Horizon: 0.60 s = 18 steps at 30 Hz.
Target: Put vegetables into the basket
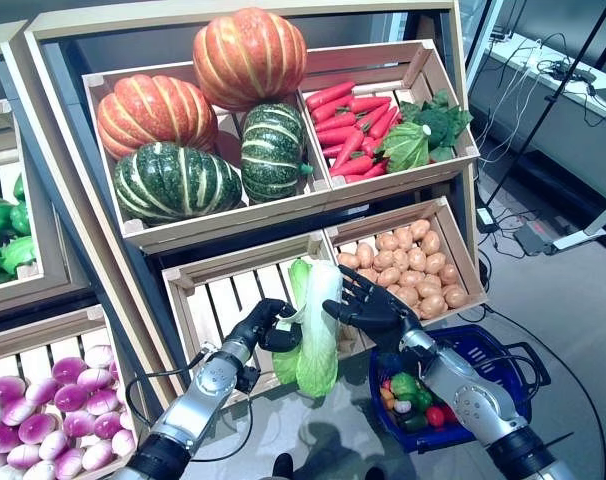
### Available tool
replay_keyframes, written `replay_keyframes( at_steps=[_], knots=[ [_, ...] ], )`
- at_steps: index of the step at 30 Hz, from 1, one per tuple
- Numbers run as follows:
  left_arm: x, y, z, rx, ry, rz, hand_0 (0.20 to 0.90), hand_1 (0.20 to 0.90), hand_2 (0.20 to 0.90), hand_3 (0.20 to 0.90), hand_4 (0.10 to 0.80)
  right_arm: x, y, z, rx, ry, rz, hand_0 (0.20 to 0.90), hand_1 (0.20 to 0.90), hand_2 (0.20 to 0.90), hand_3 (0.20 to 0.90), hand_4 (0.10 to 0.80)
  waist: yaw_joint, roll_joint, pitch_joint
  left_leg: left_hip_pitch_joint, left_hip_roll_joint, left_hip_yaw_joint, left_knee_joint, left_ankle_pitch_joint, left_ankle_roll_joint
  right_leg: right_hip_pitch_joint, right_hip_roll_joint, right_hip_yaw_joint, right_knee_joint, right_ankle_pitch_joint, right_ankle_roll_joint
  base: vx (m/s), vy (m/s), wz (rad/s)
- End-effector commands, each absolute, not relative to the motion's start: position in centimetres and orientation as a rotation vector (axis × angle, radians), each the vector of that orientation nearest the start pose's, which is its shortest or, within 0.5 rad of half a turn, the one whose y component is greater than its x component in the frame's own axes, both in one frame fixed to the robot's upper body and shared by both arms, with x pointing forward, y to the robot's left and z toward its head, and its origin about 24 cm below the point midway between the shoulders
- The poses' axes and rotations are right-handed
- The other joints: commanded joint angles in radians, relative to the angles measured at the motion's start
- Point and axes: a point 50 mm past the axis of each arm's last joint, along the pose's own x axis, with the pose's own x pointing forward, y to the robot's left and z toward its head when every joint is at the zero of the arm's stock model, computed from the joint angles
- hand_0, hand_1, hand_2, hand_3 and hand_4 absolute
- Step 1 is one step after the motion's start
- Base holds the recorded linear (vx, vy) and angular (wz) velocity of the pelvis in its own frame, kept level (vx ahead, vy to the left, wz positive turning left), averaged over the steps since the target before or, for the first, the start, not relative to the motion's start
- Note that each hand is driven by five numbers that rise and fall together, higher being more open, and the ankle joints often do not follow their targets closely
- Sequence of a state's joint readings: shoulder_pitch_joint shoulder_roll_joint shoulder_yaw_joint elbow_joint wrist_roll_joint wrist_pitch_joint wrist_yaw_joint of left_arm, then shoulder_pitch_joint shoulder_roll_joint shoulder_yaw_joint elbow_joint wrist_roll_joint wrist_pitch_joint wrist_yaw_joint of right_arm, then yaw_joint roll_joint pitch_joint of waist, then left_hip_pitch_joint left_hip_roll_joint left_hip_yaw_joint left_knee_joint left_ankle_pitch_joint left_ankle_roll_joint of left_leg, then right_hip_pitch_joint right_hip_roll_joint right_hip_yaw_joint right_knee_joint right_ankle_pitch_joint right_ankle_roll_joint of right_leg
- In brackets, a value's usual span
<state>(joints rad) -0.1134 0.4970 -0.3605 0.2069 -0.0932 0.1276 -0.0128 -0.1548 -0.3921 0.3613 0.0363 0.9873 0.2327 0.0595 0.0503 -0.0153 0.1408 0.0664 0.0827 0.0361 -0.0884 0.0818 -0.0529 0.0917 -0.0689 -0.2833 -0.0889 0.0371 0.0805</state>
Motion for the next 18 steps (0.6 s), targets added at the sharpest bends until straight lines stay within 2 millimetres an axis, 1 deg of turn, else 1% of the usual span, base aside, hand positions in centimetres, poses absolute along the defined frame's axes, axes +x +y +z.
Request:
replay_keyframes(
  at_steps=[1, 4, 8, 12, 18],
  knots=[
    [28.2, 14.8, 4.3, 0.495, 0.087, -0.454, 0.3, 0.3, 0.3, 0.3, 0.4, 27.2, -8.0, 8.1, 0.588, 0.168, 0.74, 0.9, 0.9, 0.9, 0.9, 0.8, 0.011, -0.024, -0.064, 0.016, -0.02, 0.009, 0.001, -0.085, -0.017, 0.028, -0.07, 0.026, 0.002, 0.013, 0.064, 0.0, 0.0, 0.0],
    [28.1, 14.9, 4.4, 0.521, 0.087, -0.469, 0.3, 0.3, 0.3, 0.3, 0.4, 27.1, -8.0, 7.5, 0.562, 0.209, 0.732, 0.9, 0.9, 0.9, 0.9, 0.8, 0.009, -0.023, -0.065, 0.017, -0.018, 0.011, 0.001, -0.085, -0.016, 0.027, -0.07, 0.03, 0.002, 0.013, 0.064, 0.0, 0.0, 0.0],
    [28.2, 15.2, 4.8, 0.567, 0.066, -0.476, 0.3, 0.3, 0.3, 0.3, 0.4, 26.8, -8.1, 6.4, 0.49, 0.285, 0.768, 0.9, 0.9, 0.9, 0.9, 0.8, 0.007, -0.024, -0.064, 0.015, -0.017, 0.012, 0.001, -0.084, -0.016, 0.024, -0.071, 0.036, 0.002, 0.014, 0.066, 0.0, 0.0, 0.0],
    [28.4, 15.6, 5.4, 0.65, 0.031, -0.468, 0.3, 0.3, 0.3, 0.3, 0.4, 26.7, -8.9, 5.5, 0.405, 0.344, 0.782, 0.9, 0.9, 0.9, 0.9, 0.8, 0.006, -0.029, -0.06, 0.015, -0.015, 0.012, 0.001, -0.082, -0.017, 0.022, -0.069, 0.039, 0.002, 0.016, 0.065, 0.0, 0.0, 0.0],
    [28.5, 16.4, 5.8, 0.762, -0.004, -0.434, 0.3, 0.3, 0.3, 0.3, 0.4, 26.9, -10.1, 5.1, 0.369, 0.373, 0.754, 0.9, 0.9, 0.9, 0.9, 0.8, 0.004, -0.032, -0.058, 0.014, -0.013, 0.009, 0.001, -0.081, -0.019, 0.022, -0.068, 0.043, 0.002, 0.018, 0.067, 0.0, 0.0, 0.0]
  ],
)
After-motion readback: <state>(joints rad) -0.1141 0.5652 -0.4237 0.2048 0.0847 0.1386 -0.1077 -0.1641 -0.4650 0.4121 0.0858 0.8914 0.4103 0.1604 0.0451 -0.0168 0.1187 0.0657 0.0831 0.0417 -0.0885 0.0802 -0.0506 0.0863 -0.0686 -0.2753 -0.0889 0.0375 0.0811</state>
